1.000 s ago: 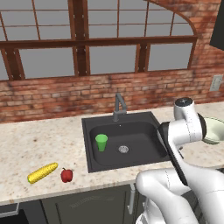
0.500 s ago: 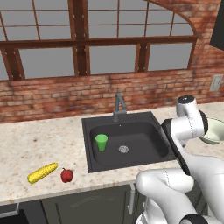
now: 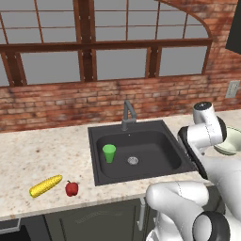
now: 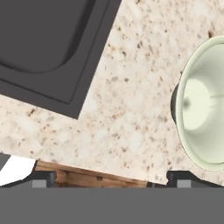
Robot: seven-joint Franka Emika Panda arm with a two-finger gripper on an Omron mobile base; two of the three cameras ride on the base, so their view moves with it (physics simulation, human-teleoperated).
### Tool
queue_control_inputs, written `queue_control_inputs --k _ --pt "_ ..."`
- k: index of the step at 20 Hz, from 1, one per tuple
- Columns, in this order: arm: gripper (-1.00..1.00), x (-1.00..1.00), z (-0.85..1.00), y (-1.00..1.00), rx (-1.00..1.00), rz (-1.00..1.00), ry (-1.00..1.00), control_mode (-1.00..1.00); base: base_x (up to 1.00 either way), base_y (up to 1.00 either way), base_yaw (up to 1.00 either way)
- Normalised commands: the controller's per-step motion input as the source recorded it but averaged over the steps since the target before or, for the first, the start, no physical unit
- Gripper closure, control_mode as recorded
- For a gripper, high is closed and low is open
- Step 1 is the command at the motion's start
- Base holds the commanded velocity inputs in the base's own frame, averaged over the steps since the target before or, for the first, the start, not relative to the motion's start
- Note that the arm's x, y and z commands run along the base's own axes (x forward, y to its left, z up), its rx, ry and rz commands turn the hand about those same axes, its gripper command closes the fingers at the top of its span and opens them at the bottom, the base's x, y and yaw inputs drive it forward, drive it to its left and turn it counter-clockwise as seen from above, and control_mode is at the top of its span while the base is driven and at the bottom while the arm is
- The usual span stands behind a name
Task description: Remove the bell pepper and corn from the sink. Then move the bowl and cup from the counter to the sink for washing.
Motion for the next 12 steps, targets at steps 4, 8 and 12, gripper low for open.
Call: queue_control_inputs --k 4,8,12 --pt "-1.0 0.15 -0.06 -0.29 -0.03 -0.02 0.0 -1.0 0.0 0.0 0.0" --pt "-1.0 0.15 -0.04 -0.27 -0.03 -0.05 0.0 -1.0 0.0 0.0 0.0" --pt "-1.0 0.15 -0.06 -0.27 -0.02 -0.05 0.0 -1.0 0.0 0.0 0.0"
